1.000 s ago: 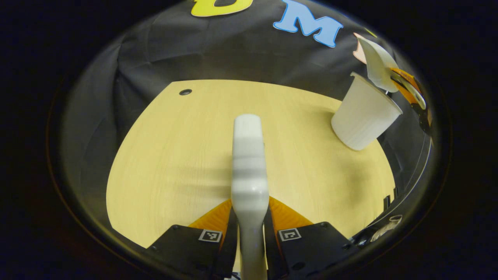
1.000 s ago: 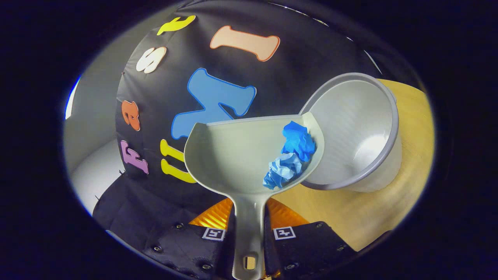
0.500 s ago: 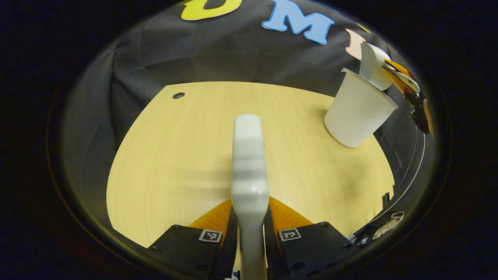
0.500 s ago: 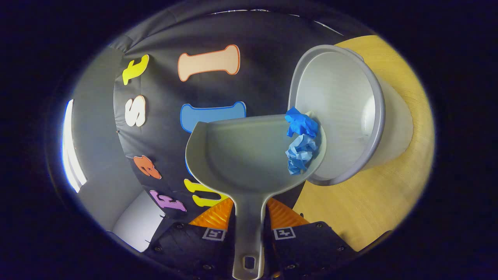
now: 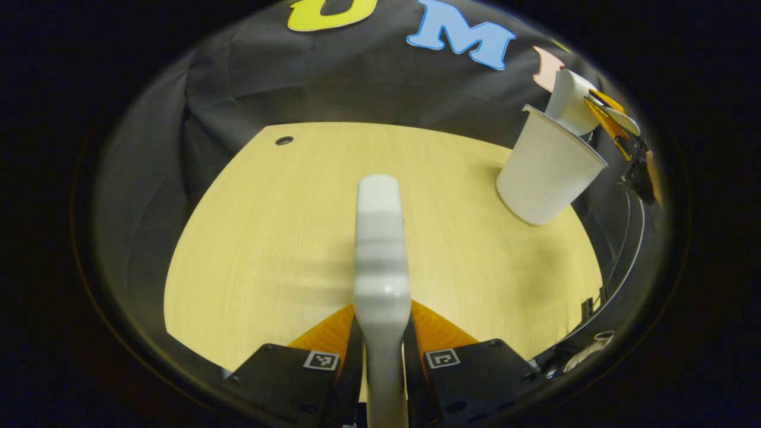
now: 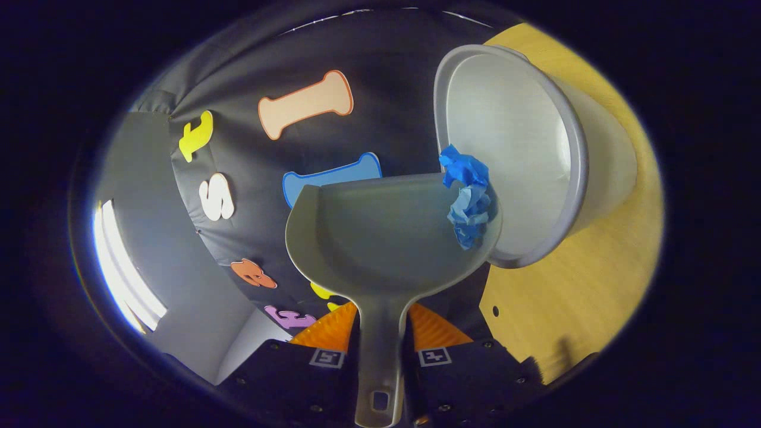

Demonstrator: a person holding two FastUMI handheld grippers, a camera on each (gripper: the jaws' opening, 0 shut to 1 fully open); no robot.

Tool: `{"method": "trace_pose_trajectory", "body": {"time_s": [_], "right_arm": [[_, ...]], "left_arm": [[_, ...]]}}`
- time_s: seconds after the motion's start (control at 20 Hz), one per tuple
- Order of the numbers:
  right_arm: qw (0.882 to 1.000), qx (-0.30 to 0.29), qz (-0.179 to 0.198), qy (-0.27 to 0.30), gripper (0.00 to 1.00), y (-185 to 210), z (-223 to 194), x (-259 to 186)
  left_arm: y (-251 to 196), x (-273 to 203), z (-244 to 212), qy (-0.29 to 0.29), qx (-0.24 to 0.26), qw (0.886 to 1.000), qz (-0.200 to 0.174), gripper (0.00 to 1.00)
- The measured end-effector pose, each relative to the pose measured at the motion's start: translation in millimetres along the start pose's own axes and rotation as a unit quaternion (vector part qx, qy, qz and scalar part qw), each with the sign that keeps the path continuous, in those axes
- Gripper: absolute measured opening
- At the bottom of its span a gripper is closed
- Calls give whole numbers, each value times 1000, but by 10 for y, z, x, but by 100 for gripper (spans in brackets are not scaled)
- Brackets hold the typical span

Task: Pick up the small broom and dustpan from the desktop, sweep the trash into the dustpan with the broom, and then empty the trash into the garbage bin.

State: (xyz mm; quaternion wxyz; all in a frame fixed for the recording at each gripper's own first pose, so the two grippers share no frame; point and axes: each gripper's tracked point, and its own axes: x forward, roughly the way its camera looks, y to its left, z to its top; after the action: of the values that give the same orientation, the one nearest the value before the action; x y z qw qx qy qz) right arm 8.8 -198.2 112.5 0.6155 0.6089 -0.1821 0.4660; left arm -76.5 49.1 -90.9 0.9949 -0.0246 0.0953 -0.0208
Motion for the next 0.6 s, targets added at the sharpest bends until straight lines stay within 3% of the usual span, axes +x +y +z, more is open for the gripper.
{"method": "trace_pose_trajectory", "body": {"time_s": [0.35,0.5,0.6], "right_arm": [[998,-50,-22,-11,30,-29,-74,57],[992,-117,-44,-10,30,-88,-199,76],[982,-178,-65,-5,30,-194,-350,3]], "left_arm": [[40,5,76,-6,15,1000,-24,36],[169,48,92,-7,16,999,-29,41],[252,75,102,-8,16,999,-31,39]]}}
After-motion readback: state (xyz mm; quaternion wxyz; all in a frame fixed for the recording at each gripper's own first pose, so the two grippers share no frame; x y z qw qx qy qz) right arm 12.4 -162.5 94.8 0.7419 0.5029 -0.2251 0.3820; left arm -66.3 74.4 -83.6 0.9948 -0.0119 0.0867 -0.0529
